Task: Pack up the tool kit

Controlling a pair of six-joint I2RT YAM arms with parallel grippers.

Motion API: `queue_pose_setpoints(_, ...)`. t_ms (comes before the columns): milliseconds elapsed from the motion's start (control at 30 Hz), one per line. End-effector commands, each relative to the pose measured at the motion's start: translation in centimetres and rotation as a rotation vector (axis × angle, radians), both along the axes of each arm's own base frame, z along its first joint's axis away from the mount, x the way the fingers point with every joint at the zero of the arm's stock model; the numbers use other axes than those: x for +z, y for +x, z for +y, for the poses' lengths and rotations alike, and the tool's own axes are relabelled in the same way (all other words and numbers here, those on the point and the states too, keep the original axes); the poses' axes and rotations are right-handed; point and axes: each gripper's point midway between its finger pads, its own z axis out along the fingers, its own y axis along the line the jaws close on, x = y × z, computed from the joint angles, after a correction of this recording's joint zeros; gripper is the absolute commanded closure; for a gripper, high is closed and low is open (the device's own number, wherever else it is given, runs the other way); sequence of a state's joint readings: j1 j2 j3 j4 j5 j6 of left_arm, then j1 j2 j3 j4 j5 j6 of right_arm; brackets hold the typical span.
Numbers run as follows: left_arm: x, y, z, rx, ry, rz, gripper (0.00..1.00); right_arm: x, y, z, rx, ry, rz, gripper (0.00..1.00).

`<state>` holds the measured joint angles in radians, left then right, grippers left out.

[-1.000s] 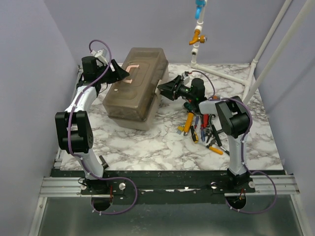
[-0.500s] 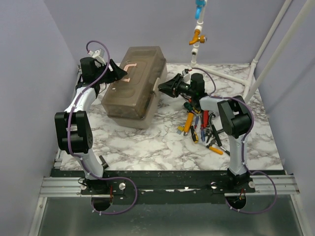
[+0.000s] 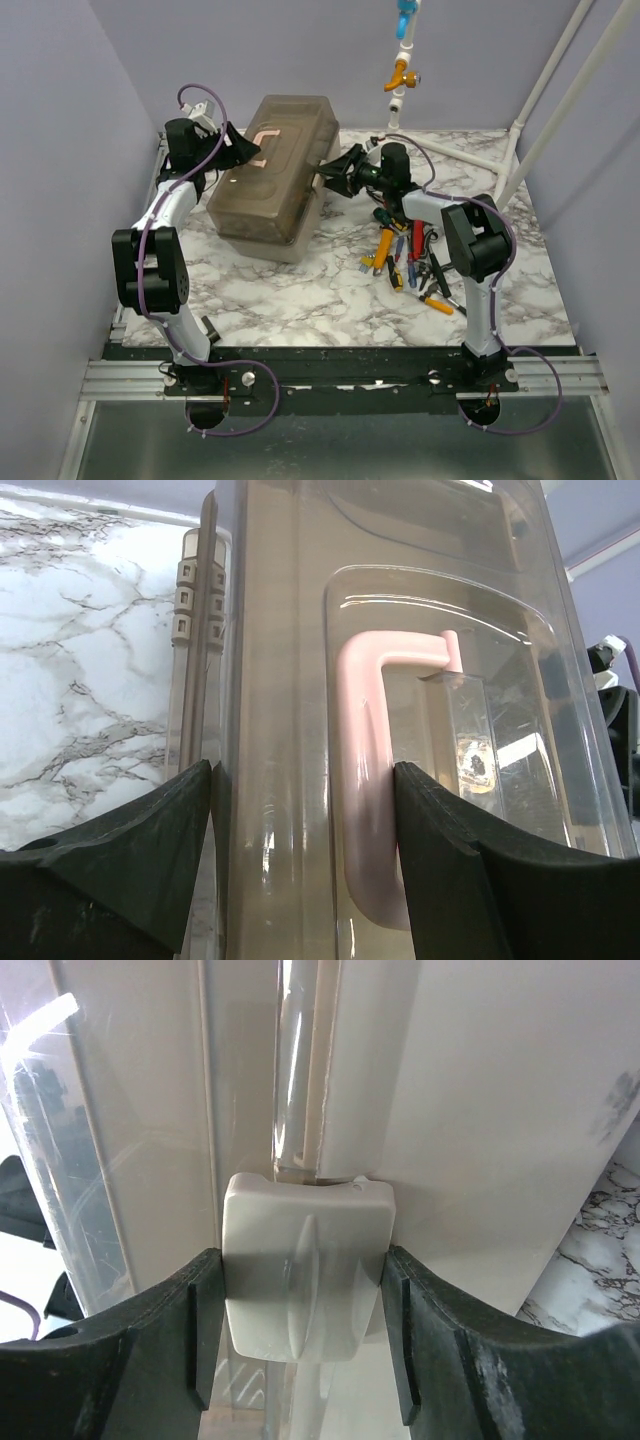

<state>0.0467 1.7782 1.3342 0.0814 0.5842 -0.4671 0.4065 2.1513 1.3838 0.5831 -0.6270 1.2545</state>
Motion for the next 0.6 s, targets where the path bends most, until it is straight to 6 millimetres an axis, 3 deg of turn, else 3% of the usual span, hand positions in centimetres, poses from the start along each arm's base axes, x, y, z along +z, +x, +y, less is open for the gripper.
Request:
queue_pose_setpoints(0, -11.2, -6.4, -2.4, -0.114, -0.016, 0.405, 0.41, -1.8, -0.5, 2.6, -0.007, -0.089, 0.032, 0.44)
queue_pose_setpoints(267, -11.1, -6.4, -2.5, -0.112, -0.020, 0.398, 0.41, -1.3, 0.1, 3.4, -0.058, -0.161, 0.026, 0.59)
queue_pose_setpoints(567, -11.2, -6.4, -2.4, -0.105, -0.020, 0.396, 0.42, -1.2, 0.4, 3.7, -0.148, -0.415, -0.011, 0.66)
